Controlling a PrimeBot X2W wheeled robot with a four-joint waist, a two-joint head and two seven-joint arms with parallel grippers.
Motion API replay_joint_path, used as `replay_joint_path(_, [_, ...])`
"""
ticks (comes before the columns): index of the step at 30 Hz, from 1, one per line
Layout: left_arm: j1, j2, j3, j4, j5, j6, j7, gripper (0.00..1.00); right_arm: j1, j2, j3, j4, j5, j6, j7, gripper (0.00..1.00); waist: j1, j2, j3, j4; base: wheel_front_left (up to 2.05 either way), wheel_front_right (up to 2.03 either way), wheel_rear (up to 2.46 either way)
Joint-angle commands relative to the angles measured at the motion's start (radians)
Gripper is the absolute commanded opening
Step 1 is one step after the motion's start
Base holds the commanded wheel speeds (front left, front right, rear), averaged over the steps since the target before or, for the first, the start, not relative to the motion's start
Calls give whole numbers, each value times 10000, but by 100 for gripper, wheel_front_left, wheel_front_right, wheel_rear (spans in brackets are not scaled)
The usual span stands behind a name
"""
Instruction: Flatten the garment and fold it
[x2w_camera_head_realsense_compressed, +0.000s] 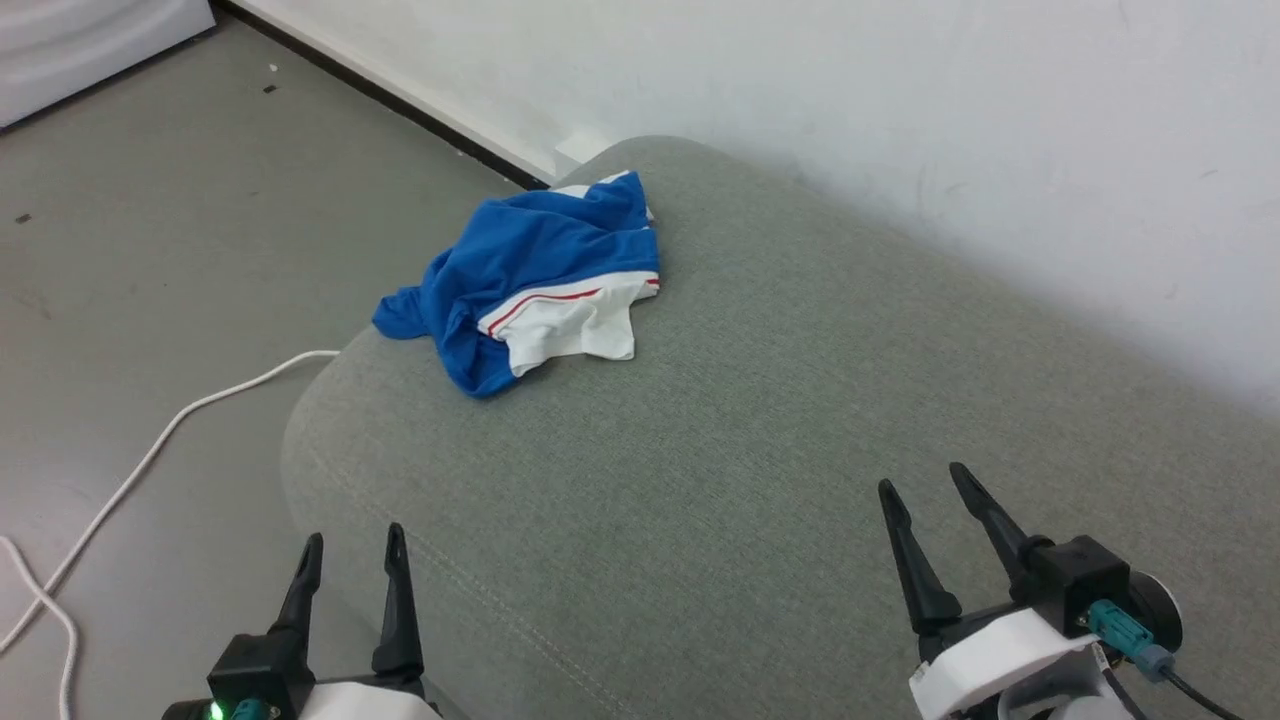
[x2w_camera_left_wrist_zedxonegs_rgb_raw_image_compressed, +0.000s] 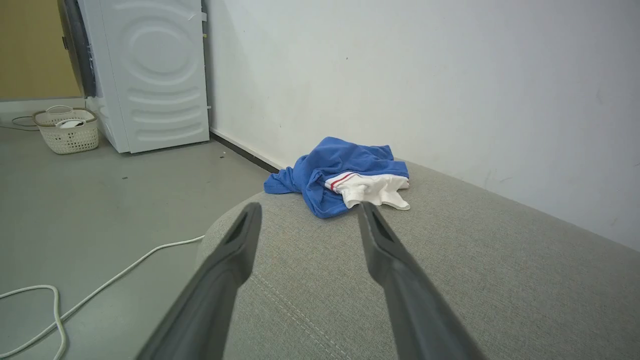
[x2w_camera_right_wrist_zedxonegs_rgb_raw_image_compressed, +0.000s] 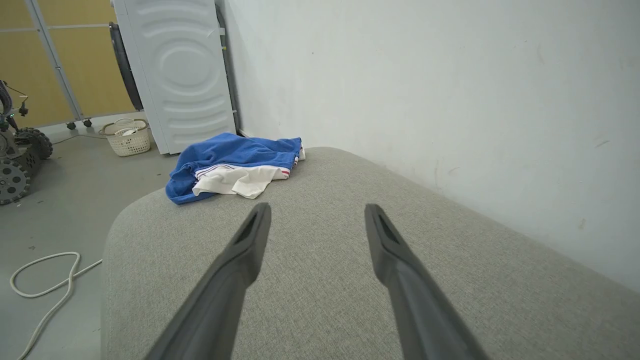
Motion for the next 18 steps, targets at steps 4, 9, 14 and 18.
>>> replay_joint_path(4, [143, -53, -6, 93, -85, -8, -134, 100, -88, 30, 12, 43, 81, -21, -129, 100, 0, 0, -22, 167, 0, 0, 0])
replay_joint_path(9, [131, -53, 0, 127, -41, -52, -134, 100, -71, 30, -39, -8, 32, -21, -129, 100, 0, 0, -20, 124, 0, 0, 0])
replay_joint_path(14, [105, -53, -6, 154, -77, -76, -134, 100, -86, 30, -47, -47, -5, -21, -99, 100, 0, 0, 11, 60, 0, 0, 0])
replay_joint_path(18, [-138, -53, -204, -377, -821, -300, -134, 100, -80, 30, -186, -165, -34, -21, -32, 100, 0, 0, 147, 44, 0, 0, 0])
